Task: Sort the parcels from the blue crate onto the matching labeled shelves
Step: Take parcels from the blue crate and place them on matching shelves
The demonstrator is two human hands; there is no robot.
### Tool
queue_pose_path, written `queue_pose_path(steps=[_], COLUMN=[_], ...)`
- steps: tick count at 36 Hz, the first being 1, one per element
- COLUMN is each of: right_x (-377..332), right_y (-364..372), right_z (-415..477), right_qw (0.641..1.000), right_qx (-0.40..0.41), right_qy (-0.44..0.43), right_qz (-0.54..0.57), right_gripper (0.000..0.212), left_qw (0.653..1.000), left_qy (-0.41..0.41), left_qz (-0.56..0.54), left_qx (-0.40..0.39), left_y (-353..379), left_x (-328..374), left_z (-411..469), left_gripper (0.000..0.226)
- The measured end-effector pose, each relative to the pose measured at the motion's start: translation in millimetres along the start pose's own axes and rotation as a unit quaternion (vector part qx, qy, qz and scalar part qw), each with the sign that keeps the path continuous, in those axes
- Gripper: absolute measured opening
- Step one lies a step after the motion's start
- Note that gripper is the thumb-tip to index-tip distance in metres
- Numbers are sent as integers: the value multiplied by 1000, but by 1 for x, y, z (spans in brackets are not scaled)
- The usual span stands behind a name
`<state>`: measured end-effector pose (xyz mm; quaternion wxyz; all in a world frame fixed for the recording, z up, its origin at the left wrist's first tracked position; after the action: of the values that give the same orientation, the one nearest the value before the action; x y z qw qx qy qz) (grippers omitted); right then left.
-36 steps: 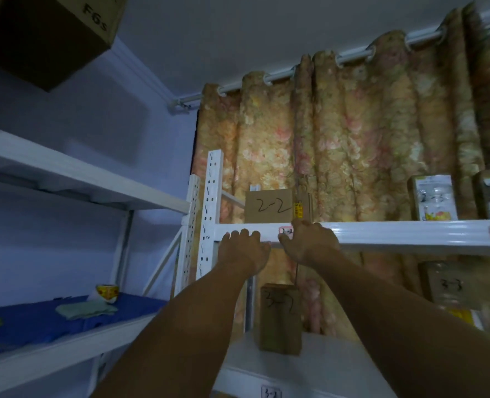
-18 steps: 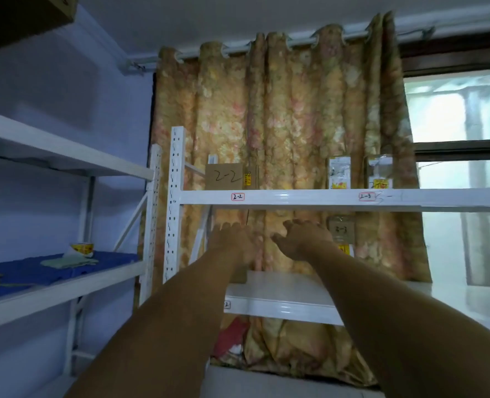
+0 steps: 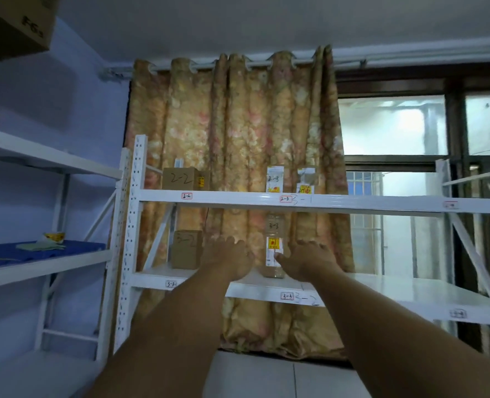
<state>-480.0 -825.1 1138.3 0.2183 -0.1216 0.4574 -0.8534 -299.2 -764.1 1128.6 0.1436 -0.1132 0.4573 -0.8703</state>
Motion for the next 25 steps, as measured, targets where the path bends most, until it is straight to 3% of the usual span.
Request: queue_pose_path(steps=[15, 25], right_x=[75, 49], right_y=[-35, -35], right_z=[-73, -90], right_qw=[999, 999], right_qx=[-16, -28], right_qy=[27, 9], right_qz=[13, 21], right_gripper=[80, 71], left_qw=[999, 999], left_qy=[26, 13], left_qz=[35, 35], left_qx=[-5, -15], left_y=[-37, -40], left_x=[87, 49], left_z=[-65, -91], left_gripper=[64, 63])
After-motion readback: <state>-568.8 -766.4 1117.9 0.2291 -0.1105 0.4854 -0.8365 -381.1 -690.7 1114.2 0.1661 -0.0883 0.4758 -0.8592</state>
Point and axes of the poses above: each hand's wrist, its own z-axis towards the middle knuckle, its own y-axis out of the palm, x = y × z, the point moved 1 cm from there along z, towards the middle knuckle, and after that the axes turned 6 degrees about x, right-handed, at the moved point
